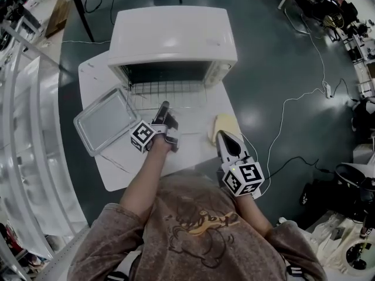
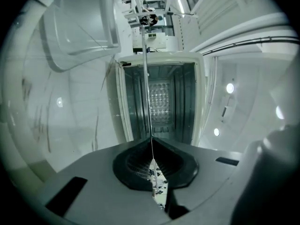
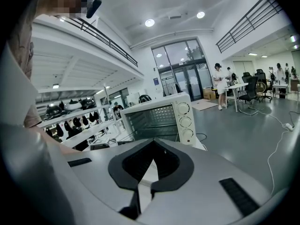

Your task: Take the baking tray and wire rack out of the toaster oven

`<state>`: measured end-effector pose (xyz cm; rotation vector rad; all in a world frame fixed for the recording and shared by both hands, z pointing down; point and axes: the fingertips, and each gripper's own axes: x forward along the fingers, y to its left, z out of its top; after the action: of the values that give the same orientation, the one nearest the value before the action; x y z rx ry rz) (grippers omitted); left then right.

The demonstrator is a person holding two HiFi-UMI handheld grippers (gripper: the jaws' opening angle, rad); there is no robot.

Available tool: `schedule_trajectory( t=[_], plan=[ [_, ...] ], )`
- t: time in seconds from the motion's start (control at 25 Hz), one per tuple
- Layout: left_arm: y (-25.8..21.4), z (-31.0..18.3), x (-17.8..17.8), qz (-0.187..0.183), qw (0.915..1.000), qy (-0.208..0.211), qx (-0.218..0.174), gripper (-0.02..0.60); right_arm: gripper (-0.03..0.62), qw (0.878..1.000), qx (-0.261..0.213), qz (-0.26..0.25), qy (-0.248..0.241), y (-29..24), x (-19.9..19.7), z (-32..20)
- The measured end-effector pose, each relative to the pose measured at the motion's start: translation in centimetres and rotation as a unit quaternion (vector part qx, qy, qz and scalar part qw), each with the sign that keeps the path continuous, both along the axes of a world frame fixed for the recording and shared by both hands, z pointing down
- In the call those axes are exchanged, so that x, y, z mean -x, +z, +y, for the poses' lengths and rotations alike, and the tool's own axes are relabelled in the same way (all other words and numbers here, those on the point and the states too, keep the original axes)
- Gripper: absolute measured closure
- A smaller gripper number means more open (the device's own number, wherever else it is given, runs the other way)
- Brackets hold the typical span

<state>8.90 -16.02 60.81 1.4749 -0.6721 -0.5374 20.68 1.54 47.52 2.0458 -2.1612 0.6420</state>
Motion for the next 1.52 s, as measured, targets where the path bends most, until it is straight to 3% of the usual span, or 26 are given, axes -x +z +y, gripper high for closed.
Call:
schedule_trajectory(
  t=[0.24, 0.68, 1.0, 1.24, 1.52],
  plan=[
    [-1.3, 2.1, 0.7, 0.014, 0.9999, -0.007, 0.001, 0.578, 0.6, 1.0, -0.006, -0.002, -0.013, -0.2, 0.4, -0.2],
    [-3.6, 4.3, 1.8, 0.001, 0.9997, -0.014, 0.022, 0.578, 0.6, 0.998, -0.019, -0.005, -0.055, -0.9, 2.1, -1.5],
    [-6.3, 7.7, 2.8, 0.018, 0.9998, -0.007, 0.006, 0.58, 0.6, 0.997, -0.025, -0.009, -0.07, -1.4, 2.2, -1.5],
    [-6.3, 8.4, 8.2, -0.004, 0.9988, -0.048, 0.003, 0.58, 0.6, 0.994, -0.031, -0.018, -0.105, -1.5, 4.1, -2.9],
    [-5.7, 8.9, 17.2, -0.042, 0.9921, -0.118, -0.002, 0.58, 0.6, 0.987, -0.035, -0.032, -0.155, -1.1, 8.4, -5.3]
  ],
)
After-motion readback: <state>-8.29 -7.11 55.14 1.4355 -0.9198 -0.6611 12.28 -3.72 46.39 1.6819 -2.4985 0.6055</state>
